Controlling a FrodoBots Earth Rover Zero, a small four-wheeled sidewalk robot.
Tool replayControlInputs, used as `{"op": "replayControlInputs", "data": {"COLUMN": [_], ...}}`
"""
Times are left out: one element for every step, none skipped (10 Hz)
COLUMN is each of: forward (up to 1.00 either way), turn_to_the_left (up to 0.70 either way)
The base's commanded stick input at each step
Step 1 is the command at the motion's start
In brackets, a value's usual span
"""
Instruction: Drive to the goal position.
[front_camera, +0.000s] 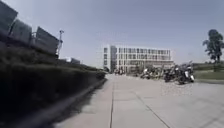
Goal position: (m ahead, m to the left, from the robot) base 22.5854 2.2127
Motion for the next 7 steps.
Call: {"op": "replayControlInputs", "data": {"forward": [0.85,0.85,0.85,0.85,0.85,0.85,0.85], "turn_to_the_left": [0.0,0.0,0.0,0.0,0.0,0.0,0.0]}}
